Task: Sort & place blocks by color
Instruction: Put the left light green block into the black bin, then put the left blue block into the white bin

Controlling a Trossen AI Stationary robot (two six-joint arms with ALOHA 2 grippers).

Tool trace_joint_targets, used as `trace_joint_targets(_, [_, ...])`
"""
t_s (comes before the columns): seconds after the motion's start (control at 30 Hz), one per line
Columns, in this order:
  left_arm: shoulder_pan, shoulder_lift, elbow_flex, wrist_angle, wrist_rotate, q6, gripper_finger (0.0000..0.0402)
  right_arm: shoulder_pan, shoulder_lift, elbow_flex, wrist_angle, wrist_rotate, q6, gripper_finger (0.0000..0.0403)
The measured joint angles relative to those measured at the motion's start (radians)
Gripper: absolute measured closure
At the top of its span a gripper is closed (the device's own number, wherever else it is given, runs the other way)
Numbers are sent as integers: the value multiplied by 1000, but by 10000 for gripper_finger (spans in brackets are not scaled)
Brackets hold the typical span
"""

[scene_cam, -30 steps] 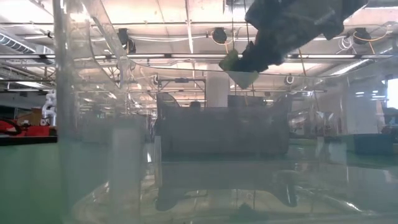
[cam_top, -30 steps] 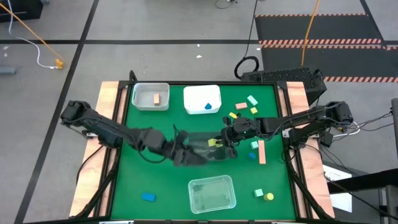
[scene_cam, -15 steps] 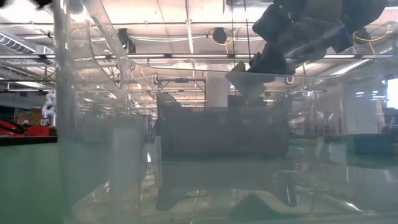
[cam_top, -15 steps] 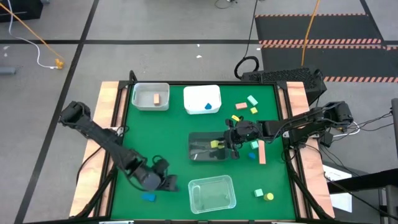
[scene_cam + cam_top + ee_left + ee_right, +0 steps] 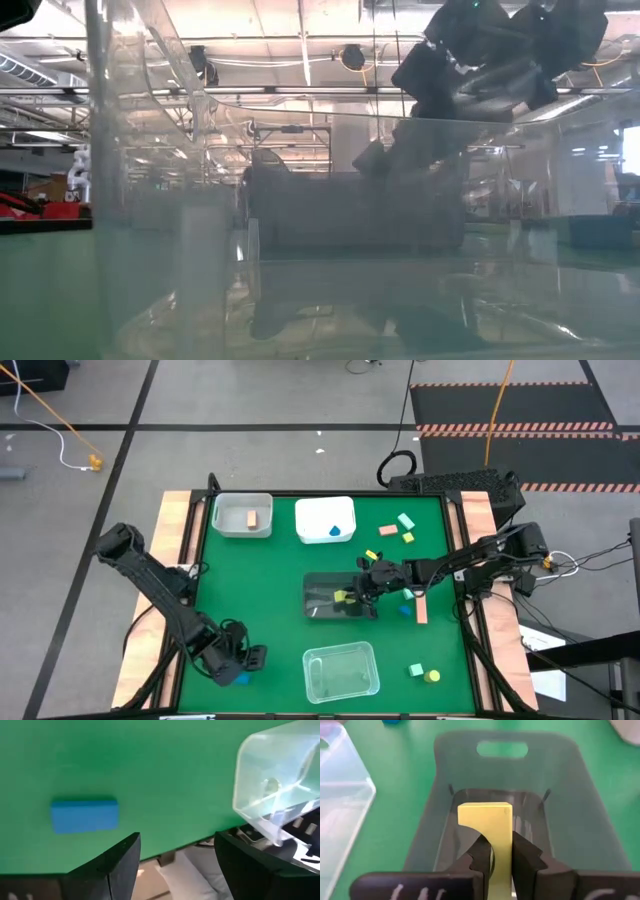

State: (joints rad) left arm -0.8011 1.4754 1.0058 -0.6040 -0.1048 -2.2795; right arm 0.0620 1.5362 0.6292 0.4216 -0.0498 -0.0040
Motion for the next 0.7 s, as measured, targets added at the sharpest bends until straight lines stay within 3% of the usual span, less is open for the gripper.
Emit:
trace_joint_targets(0.2, [-7, 0, 0, -80, 7, 65, 149, 0, 4, 0, 0, 1, 0, 332])
trace_joint_targets(0.5, [-45, 52, 0, -82, 86, 131, 149, 0, 4, 0, 101, -1, 168, 222])
trace_joint_targets(0.7, [-73, 124, -1, -66, 132, 537, 149, 4, -16, 0, 211, -4, 285, 177])
